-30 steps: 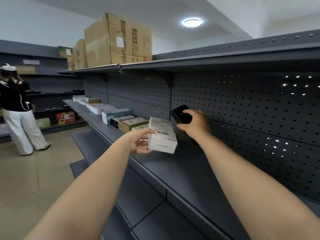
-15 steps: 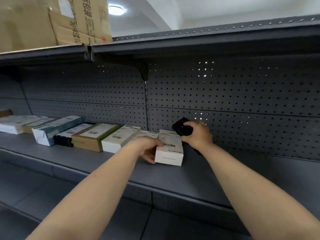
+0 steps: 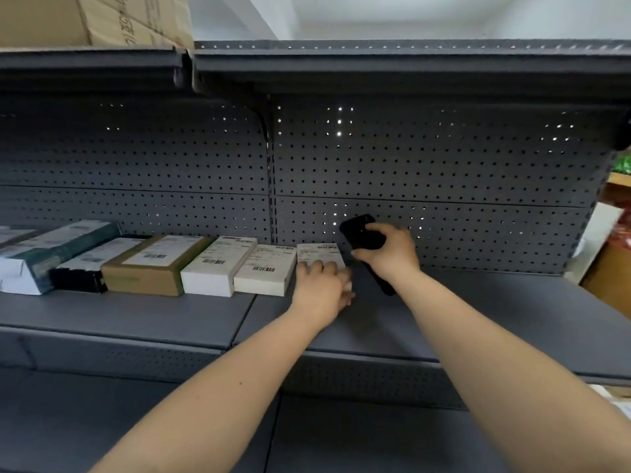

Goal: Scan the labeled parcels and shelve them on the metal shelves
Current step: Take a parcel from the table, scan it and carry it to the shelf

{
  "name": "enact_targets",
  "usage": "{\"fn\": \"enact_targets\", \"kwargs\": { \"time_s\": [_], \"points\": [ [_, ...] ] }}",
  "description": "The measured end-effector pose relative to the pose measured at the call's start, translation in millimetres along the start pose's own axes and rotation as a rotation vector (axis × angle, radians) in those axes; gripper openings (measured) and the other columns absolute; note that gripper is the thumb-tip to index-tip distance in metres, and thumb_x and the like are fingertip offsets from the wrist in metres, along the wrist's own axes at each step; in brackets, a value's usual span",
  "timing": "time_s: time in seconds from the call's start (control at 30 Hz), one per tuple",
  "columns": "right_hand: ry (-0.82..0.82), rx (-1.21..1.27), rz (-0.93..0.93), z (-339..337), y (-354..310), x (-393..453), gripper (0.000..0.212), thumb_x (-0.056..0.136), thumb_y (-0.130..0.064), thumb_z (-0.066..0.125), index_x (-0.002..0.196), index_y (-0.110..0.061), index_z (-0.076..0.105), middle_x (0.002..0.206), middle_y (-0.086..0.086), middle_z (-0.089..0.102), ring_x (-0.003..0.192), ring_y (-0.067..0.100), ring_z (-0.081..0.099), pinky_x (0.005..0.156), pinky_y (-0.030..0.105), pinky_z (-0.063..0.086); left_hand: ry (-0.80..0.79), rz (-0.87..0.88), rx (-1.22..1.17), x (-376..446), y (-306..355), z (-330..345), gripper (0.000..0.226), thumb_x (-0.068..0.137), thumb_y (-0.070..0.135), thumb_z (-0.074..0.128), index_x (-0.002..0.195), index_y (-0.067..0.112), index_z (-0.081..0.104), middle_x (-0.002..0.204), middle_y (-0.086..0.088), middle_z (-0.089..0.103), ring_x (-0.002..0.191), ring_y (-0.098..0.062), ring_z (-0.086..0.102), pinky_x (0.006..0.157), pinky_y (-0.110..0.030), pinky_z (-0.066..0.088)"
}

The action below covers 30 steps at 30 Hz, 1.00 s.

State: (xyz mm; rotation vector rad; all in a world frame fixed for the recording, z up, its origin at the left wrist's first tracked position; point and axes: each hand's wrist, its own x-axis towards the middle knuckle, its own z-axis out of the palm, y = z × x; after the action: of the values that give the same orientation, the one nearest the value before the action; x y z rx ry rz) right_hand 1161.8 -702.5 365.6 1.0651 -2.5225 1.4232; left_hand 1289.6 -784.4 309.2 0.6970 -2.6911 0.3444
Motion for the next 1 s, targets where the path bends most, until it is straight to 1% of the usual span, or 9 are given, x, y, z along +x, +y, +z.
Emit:
{"fn": "enact_targets", "kwargs": {
  "time_s": [0.1, 0.23, 0.3, 0.4, 0.53, 0.63, 0.7, 0.83, 1.0],
  "points": [
    [0.004, -0.037, -0.001, -4, 5, -5, 0.063, 0.07, -0.035, 0.083, 0.128, -0.037, 0.058, 0.141, 0.009, 0.041, 0.129, 0.031, 0.043, 0.106, 0.046, 0.041, -0.006, 0.013, -0.007, -3, -23, 3, 0.05, 0.097, 0.051, 0.045, 0.142, 0.029, 0.045, 0.136, -0.003, 0.053, 0.123, -0.03, 0.046, 0.101, -0.044, 0.03],
    [0.0, -0.035, 0.022, -15, 20, -13, 0.063, 0.071, -0.036, 0.083, 0.128, -0.037, 0.057, 0.137, 0.007, 0.041, 0.126, 0.03, 0.044, 0.104, 0.047, 0.043, -0.007, 0.035, -0.044, -8, -33, 1, 0.053, 0.097, 0.05, 0.047, 0.145, 0.029, 0.044, 0.14, -0.002, 0.053, 0.125, -0.03, 0.046, 0.101, -0.044, 0.031],
    [0.008, -0.05, 0.026, -27, 32, -17, 0.063, 0.073, -0.036, 0.082, 0.13, -0.038, 0.056, 0.139, 0.007, 0.039, 0.128, 0.03, 0.041, 0.105, 0.049, 0.042, 0.014, 0.044, -0.043, -3, -21, -3, 0.054, 0.097, 0.05, 0.047, 0.145, 0.027, 0.044, 0.14, -0.003, 0.052, 0.126, -0.031, 0.045, 0.103, -0.045, 0.031],
    [0.037, -0.131, 0.036, -61, 55, -23, 0.063, 0.075, -0.037, 0.08, 0.133, -0.037, 0.054, 0.139, 0.008, 0.04, 0.13, 0.03, 0.038, 0.105, 0.046, 0.041, 0.021, 0.111, -0.055, 15, 23, -12, 0.057, 0.097, 0.053, 0.045, 0.148, 0.028, 0.042, 0.144, -0.004, 0.049, 0.131, -0.031, 0.041, 0.107, -0.048, 0.028],
    [0.107, -0.237, 0.073, -138, 100, -31, 0.064, 0.076, -0.036, 0.08, 0.134, -0.033, 0.054, 0.135, 0.011, 0.043, 0.127, 0.032, 0.041, 0.1, 0.044, 0.045, 0.018, 0.252, -0.088, 47, 119, -26, 0.055, 0.097, 0.05, 0.045, 0.147, 0.028, 0.042, 0.143, -0.003, 0.049, 0.13, -0.029, 0.04, 0.108, -0.049, 0.027],
    [0.171, -0.303, 0.099, -215, 145, -41, 0.065, 0.072, -0.035, 0.08, 0.133, -0.03, 0.057, 0.129, 0.012, 0.047, 0.119, 0.033, 0.048, 0.095, 0.042, 0.048, 0.049, 0.339, -0.133, 68, 209, -38, 0.051, 0.098, 0.046, 0.044, 0.146, 0.029, 0.043, 0.138, -0.001, 0.054, 0.126, -0.028, 0.044, 0.106, -0.049, 0.029],
    [0.222, -0.346, 0.134, -271, 179, -53, 0.063, 0.073, -0.035, 0.08, 0.131, -0.031, 0.058, 0.126, 0.008, 0.047, 0.115, 0.03, 0.051, 0.091, 0.04, 0.049, 0.068, 0.379, -0.148, 76, 276, -50, 0.048, 0.097, 0.047, 0.045, 0.142, 0.028, 0.046, 0.134, -0.001, 0.054, 0.123, -0.029, 0.045, 0.103, -0.048, 0.03],
    [0.302, -0.482, 0.256, -381, 257, -81, 0.059, 0.075, -0.045, 0.078, 0.129, -0.04, 0.056, 0.121, 0.002, 0.044, 0.115, 0.027, 0.047, 0.09, 0.044, 0.047, 0.087, 0.454, -0.186, 86, 420, -72, 0.044, 0.097, 0.048, 0.045, 0.136, 0.027, 0.048, 0.134, -0.004, 0.051, 0.123, -0.031, 0.044, 0.101, -0.048, 0.034],
    [0.308, -0.565, 0.363, -495, 359, -123, 0.059, 0.078, -0.047, 0.077, 0.132, -0.039, 0.053, 0.129, 0.004, 0.042, 0.12, 0.028, 0.042, 0.09, 0.041, 0.044, -0.022, 0.465, -0.295, 92, 589, -77, 0.05, 0.096, 0.053, 0.048, 0.137, 0.025, 0.047, 0.137, -0.007, 0.048, 0.129, -0.033, 0.04, 0.1, -0.052, 0.036]
  ]
}}
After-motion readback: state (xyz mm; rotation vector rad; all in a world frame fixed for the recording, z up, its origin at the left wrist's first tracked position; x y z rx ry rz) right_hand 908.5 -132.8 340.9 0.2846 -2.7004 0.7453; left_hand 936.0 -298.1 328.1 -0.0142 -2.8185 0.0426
